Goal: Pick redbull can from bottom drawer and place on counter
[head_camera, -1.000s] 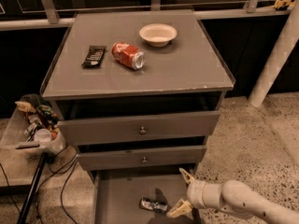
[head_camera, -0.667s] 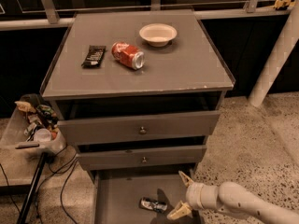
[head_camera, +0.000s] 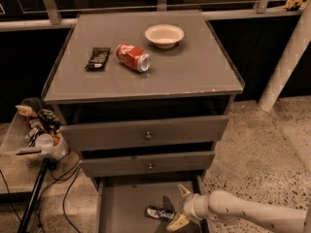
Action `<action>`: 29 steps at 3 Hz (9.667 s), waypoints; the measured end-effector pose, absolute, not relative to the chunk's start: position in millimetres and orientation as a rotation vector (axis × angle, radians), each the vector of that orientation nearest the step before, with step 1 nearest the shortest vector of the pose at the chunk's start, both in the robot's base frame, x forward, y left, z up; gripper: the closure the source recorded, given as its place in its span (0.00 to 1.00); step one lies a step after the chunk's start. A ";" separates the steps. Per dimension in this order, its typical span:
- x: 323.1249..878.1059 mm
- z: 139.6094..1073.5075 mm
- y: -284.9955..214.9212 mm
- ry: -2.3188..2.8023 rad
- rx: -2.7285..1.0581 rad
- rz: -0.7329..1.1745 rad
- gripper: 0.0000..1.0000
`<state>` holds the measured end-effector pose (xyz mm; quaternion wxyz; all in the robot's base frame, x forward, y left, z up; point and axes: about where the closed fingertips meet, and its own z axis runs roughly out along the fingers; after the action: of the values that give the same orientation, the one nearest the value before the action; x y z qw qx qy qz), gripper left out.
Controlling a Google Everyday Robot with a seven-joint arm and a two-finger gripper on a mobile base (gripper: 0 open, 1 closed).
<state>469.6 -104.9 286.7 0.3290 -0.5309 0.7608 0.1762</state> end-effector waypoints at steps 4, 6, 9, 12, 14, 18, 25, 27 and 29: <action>459.0 223.1 -88.8 2.063 -1.418 0.481 0.00; 465.4 193.2 -96.3 2.030 -1.302 0.513 0.00; 472.1 158.7 -102.6 1.981 -1.225 0.554 0.00; 477.4 134.7 -77.2 1.961 -1.216 0.631 0.00; 477.4 134.6 -77.1 1.961 -1.216 0.632 0.42; 478.3 125.9 -80.4 2.014 -1.208 0.650 1.00; 492.6 397.7 -138.2 1.796 -1.265 0.351 1.00; 475.1 501.9 -206.7 1.800 -1.224 0.295 1.00; 469.3 560.3 -208.8 1.750 -1.252 0.281 1.00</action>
Offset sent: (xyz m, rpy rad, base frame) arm -0.0044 0.0115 -0.0276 -0.0323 0.0446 0.0068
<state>469.3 -208.8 560.3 0.4670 -0.5103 0.7130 0.1147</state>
